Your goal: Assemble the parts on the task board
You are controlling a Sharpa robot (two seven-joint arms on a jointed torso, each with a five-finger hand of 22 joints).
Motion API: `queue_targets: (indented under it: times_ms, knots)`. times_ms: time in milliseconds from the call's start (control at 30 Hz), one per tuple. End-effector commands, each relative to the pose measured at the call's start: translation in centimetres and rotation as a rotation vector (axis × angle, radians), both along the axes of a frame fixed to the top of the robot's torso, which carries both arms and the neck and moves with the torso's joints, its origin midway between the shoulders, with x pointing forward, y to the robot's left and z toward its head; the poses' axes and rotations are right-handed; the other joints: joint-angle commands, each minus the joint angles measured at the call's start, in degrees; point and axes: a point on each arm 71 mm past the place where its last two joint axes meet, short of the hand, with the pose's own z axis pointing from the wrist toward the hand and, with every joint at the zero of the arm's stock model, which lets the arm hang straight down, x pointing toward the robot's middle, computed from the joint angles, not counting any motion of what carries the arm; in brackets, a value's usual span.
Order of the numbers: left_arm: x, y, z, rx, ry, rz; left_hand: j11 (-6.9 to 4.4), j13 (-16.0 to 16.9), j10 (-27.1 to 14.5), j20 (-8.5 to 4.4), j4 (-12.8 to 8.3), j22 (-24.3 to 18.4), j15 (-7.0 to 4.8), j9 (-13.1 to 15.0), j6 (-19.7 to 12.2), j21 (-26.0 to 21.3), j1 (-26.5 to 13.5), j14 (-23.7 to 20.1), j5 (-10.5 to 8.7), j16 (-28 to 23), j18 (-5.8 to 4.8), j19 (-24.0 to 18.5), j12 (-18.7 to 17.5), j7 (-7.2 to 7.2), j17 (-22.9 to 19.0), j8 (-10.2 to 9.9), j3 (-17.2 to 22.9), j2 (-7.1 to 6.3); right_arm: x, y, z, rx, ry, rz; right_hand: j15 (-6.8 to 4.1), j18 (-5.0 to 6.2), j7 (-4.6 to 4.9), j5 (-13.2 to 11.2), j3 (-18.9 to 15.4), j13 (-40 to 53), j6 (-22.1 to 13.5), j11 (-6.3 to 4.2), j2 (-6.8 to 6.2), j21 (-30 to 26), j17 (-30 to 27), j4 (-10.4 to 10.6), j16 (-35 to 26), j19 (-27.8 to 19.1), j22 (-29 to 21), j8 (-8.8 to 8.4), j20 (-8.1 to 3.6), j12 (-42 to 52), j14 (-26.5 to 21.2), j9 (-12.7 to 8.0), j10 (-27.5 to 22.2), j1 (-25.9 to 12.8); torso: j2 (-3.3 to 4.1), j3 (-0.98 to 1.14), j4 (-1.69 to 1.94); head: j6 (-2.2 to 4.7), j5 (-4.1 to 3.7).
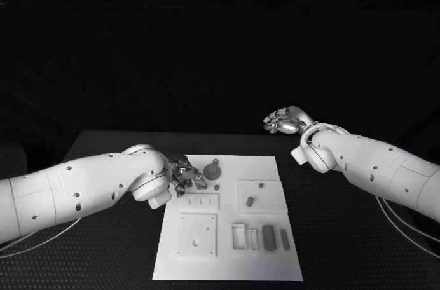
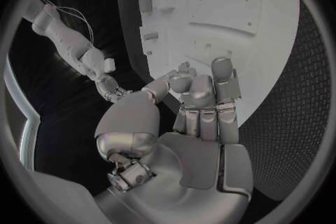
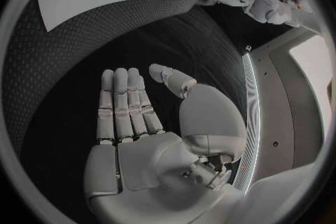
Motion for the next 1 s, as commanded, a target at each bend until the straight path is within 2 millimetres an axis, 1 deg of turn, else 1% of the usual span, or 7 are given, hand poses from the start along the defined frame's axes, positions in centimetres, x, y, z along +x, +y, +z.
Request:
queue_targets:
  times_ms: [33,133,433,633,800,867,1000]
  knots:
    - [-0.2,-0.2,-0.1,0.068,-0.010,-0.012,0.03,-0.16,-0.33,-1.20,-0.79,1.22,-0.96,3.06,1.25,0.47,0.25,0.46,0.49,0.43,1.13,1.37,0.32,-1.11,-0.60,0.30,1.22,0.00,0.1,0.0,0.0,0.165,0.048,0.051,2.37,-2.19,-0.08,-0.11,-1.00,-7.41,-1.23,1.45,1.09,-5.07,-3.97,0.03,-7.99,-6.40,-2.04,-0.28,1.68,-6.66,-1.56,-0.58,0.84,0.56,-0.01,0.01,0.08,-0.13,0.05]
    - [-0.3,-0.3,-0.3,0.088,-0.006,-0.026,0.03,-0.45,-0.49,-1.13,-0.80,1.23,-0.95,3.25,1.24,0.97,0.21,0.74,0.56,1.53,0.96,2.01,0.48,-1.11,-1.38,0.22,1.36,0.07,0.2,-0.1,-0.1,0.180,0.057,0.056,3.47,-2.77,0.03,-0.08,-2.10,-12.88,-1.98,2.15,1.20,-7.31,-6.11,0.61,-12.71,-8.55,-2.58,-0.13,2.28,-10.80,-2.49,-1.30,1.47,1.16,-0.06,-0.01,0.12,-0.24,0.03]
    - [-0.7,-0.6,-1.0,0.100,0.013,-0.045,0.07,-1.12,-0.65,-1.03,-0.85,1.17,-0.87,3.52,1.51,1.24,-0.09,0.24,1.05,3.01,0.76,2.01,0.67,-1.08,-2.78,0.12,1.41,-0.22,0.2,0.0,-0.1,0.183,0.061,0.074,3.78,-2.09,0.11,-0.05,-3.33,-19.64,-2.74,2.44,1.46,-9.68,-8.15,1.73,-17.23,-7.34,-3.51,0.46,2.75,-14.35,-3.28,-2.70,2.60,1.62,0.02,-0.11,0.02,-0.44,0.04]
    - [-0.9,-0.7,-1.2,0.105,0.022,-0.055,-0.08,-1.58,-0.74,-1.05,-0.64,1.17,-1.00,3.73,2.13,1.33,-0.51,-0.17,1.66,3.78,0.71,1.86,0.78,-1.25,-3.82,0.26,1.36,-0.45,0.2,0.2,-0.1,0.194,0.073,0.095,3.58,-3.56,-1.39,-0.07,-4.68,-23.59,-4.02,1.91,1.60,-12.17,-10.51,2.89,-21.10,-11.31,-3.10,0.43,3.50,-18.17,-8.24,-3.74,-0.80,0.96,0.02,-0.13,0.09,-0.65,-0.06]
    - [-1.1,-0.9,-1.4,0.112,0.033,-0.070,-0.27,-2.22,-0.92,-1.09,-0.91,1.17,-1.17,4.04,2.91,1.50,-1.36,-0.76,5.92,4.93,0.64,1.63,0.97,-1.46,-5.36,0.41,0.82,-0.49,0.2,0.4,-0.1,0.197,0.069,0.099,3.66,-3.82,-1.43,-0.04,-5.09,-24.77,-4.49,2.03,1.77,-12.34,-11.01,3.52,-21.88,-12.05,-2.33,0.49,3.50,-19.25,-9.01,-4.11,-1.04,0.76,0.01,-0.11,0.08,-0.92,-0.08]
    - [-1.1,-1.0,-1.3,0.118,0.027,-0.078,-0.38,-2.69,-1.25,-0.87,-1.33,1.15,-1.17,4.29,3.51,1.36,-2.09,-1.42,9.09,5.38,0.41,1.03,0.83,-1.58,-6.23,0.60,0.63,-0.35,0.2,0.4,-0.1,0.198,0.064,0.100,3.79,-3.81,-1.31,-0.04,-5.09,-25.11,-4.74,2.19,1.78,-12.37,-11.09,3.34,-21.95,-12.13,-2.09,0.47,3.45,-19.47,-8.90,-4.25,-0.83,1.07,0.01,-0.14,0.09,-0.96,-0.01]
    - [-1.1,-1.1,-1.3,0.123,0.009,-0.082,-0.54,-3.25,-1.28,-0.92,-2.07,1.14,-1.34,4.57,4.01,1.48,-2.94,-1.87,10.70,6.30,0.39,0.94,0.97,-1.74,-7.51,0.63,0.48,-0.13,0.2,0.4,-0.1,0.198,0.069,0.103,3.90,-3.82,-1.09,-0.04,-5.11,-25.36,-4.73,2.34,1.81,-12.42,-11.14,3.18,-21.97,-12.20,-1.91,0.58,3.43,-19.61,-8.74,-4.32,-0.60,1.28,-0.01,-0.16,0.15,-1.05,-0.19]
